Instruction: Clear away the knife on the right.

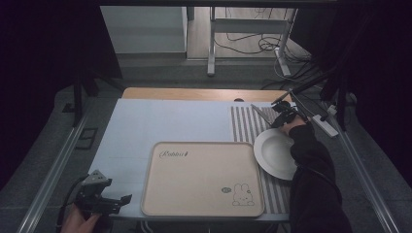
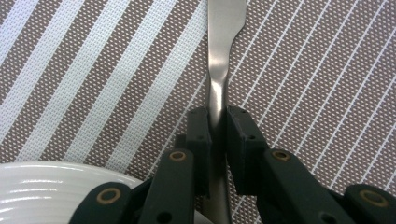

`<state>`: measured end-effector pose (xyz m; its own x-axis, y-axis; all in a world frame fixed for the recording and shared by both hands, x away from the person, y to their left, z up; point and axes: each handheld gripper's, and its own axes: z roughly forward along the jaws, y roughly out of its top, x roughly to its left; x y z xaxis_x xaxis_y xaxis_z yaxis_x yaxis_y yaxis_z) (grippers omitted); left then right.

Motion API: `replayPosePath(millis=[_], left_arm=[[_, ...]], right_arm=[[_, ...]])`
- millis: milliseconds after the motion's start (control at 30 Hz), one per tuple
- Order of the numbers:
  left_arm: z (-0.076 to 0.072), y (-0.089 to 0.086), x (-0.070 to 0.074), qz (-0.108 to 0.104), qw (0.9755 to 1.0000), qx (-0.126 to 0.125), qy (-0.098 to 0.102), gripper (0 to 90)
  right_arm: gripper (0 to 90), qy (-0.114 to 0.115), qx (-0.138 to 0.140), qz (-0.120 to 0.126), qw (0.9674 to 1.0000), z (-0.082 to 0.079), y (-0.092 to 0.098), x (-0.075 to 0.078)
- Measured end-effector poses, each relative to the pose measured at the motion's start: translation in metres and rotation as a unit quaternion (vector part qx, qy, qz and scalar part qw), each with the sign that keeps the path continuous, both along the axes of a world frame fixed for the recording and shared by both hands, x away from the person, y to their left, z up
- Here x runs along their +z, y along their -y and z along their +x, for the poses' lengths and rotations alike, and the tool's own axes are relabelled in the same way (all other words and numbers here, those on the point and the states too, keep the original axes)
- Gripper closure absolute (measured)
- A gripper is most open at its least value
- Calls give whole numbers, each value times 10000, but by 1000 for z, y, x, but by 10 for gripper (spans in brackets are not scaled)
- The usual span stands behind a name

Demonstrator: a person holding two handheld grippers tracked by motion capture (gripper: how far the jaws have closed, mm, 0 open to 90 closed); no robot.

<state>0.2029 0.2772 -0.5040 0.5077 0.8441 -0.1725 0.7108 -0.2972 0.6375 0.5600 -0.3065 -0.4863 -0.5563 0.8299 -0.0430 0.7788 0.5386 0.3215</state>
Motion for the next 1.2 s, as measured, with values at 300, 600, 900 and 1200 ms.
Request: replayPosePath(millis=[300,600,900,1200], left_arm=[[1,0,0,4,10000,-2,-8,16],[1,0,0,11,10000,2,-9,16],[1,0,0,13,10000,2,-12,16],[1,0,0,19,10000,-1,-11,16]], right_arm=[[808,278,-210,403,9986,0,7,4],[808,543,-233,780,9952,1,-1,12],[808,710,-135,1147,9908,0,-20,17],[808,806,98,1451,9861,-4,-42,23]])
